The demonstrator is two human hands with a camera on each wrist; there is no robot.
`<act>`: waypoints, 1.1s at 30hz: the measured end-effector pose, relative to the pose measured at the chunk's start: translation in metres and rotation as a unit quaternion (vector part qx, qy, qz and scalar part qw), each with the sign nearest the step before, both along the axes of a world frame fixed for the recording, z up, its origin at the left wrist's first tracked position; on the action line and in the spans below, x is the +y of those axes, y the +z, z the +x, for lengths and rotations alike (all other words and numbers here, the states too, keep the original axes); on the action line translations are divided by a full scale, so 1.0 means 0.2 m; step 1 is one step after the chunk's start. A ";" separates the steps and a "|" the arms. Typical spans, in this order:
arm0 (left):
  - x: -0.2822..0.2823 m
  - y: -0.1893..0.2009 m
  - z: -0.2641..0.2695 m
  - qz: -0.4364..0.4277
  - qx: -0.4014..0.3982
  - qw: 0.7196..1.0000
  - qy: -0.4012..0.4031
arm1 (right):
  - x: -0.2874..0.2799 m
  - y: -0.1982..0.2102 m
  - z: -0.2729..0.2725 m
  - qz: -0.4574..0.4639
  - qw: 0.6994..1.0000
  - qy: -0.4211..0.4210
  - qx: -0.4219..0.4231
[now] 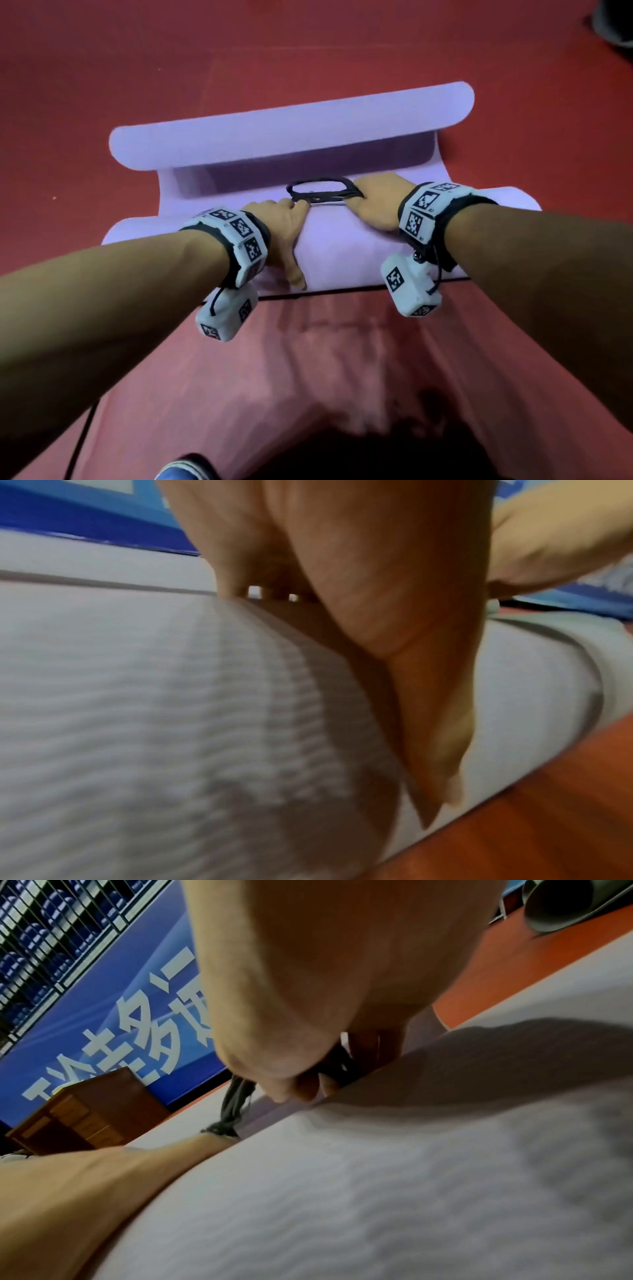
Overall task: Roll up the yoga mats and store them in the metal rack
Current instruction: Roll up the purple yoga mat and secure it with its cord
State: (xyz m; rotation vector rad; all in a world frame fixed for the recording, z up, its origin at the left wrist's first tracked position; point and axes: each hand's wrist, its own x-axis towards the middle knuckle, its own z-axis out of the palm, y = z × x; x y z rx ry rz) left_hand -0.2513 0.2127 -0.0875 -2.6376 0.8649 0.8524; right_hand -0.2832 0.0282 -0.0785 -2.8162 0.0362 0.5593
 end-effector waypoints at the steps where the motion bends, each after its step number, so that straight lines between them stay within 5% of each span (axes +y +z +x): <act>1: -0.02 0.02 0.01 0.002 0.009 1.000 0.005 | 0.00 0.00 0.00 0.005 1.000 -0.002 -0.002; 9: -0.08 0.10 0.04 0.019 0.083 0.994 0.064 | 0.01 0.02 0.00 -0.018 0.998 0.011 0.050; 13: -0.07 0.09 0.03 0.029 0.203 0.976 0.079 | 0.07 0.09 0.01 -0.064 0.989 0.055 0.122; 17: -0.07 0.11 0.01 0.064 0.221 0.971 0.062 | 0.12 0.13 0.00 -0.126 0.962 0.115 0.212; 21: -0.06 0.08 -0.05 0.085 0.229 0.969 0.034 | 0.09 0.06 -0.04 -0.038 0.961 0.059 0.269; 23: -0.05 0.07 -0.05 0.073 0.229 0.970 0.030 | 0.08 0.05 -0.06 -0.090 0.962 0.075 0.247; 28: 0.03 0.10 0.04 -0.070 0.229 0.967 0.087 | -0.14 -0.01 0.00 -0.085 0.992 -0.073 -0.052; 31: 0.04 0.09 0.08 -0.186 0.077 0.978 0.051 | -0.19 0.04 0.06 -0.009 0.987 -0.138 -0.088; 33: 0.02 0.05 0.06 -0.173 -0.034 0.984 0.027 | -0.17 0.03 0.06 0.015 0.984 -0.162 -0.071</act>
